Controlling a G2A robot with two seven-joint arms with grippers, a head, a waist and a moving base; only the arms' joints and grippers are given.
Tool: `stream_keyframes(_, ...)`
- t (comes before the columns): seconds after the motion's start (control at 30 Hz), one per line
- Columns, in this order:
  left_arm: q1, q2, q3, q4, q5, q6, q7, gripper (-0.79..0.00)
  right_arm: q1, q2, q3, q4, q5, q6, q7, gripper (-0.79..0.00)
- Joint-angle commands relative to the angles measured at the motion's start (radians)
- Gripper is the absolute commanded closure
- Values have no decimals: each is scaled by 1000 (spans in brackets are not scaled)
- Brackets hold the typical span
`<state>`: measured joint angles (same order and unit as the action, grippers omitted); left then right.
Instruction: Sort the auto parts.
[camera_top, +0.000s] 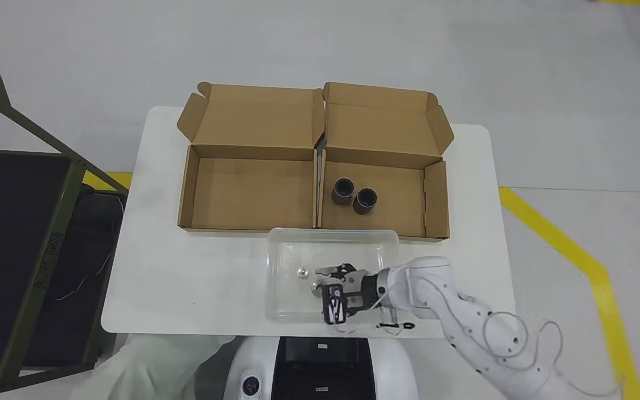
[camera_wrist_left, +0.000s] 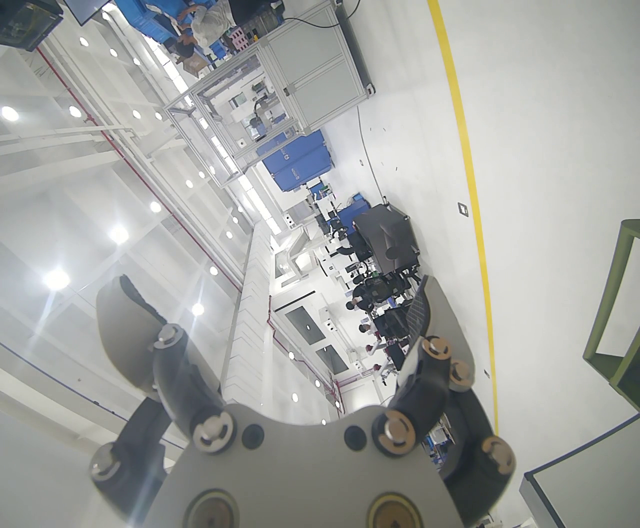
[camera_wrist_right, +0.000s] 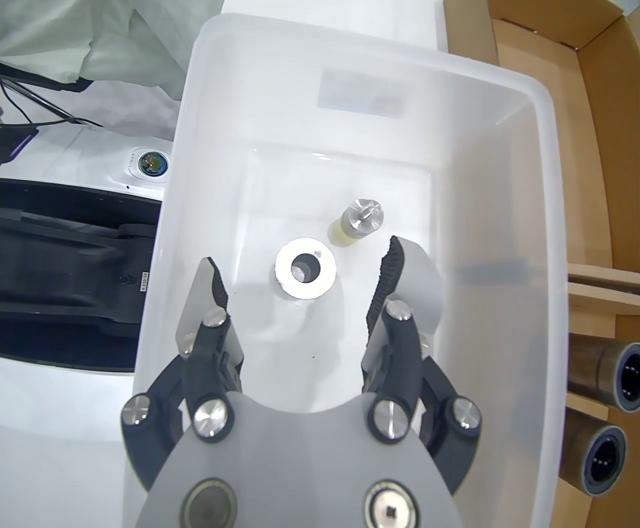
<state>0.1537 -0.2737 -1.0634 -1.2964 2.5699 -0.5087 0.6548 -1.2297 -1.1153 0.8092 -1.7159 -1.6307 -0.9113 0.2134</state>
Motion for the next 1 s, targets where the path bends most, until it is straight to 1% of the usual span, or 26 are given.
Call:
stream_keyframes(0.0, 0, 0, 0, 0, 0, 0, 0, -785, 8, -3, -13, 16, -5, 1, -2, -597)
stream_keyframes(0.23, 0, 0, 0, 0, 0, 0, 0, -785, 38, -14, -48, 66, -3, 7, -13, -557)
stream_keyframes(0.37, 0, 0, 0, 0, 0, 0, 0, -785, 53, -21, -65, 95, 3, 19, -19, -548)
stream_keyframes(0.5, 0, 0, 0, 0, 0, 0, 0, -785, 66, -27, -77, 121, 0, 36, -25, -505)
stream_keyframes(0.53, 0, 0, 0, 0, 0, 0, 0, -785, 69, -28, -79, 127, -2, 40, -27, -480)
stream_keyframes(0.6, 0, 0, 0, 0, 0, 0, 0, -785, 75, -29, -82, 139, -4, 45, -33, -400)
stream_keyframes(0.67, 0, 0, 0, 0, 0, 0, 0, -785, 80, -31, -85, 146, -6, 45, -36, -348)
stream_keyframes(0.77, 0, 0, 0, 0, 0, 0, 0, -785, 85, -32, -86, 149, -6, 47, -38, -234)
stream_keyframes(0.9, 0, 0, 0, 0, 0, 0, 0, -785, 85, -31, -82, 136, -1, 46, -35, -58)
stream_keyframes(0.97, 0, 0, 0, 0, 0, 0, 0, -785, 83, -29, -77, 122, 1, 39, -33, 0)
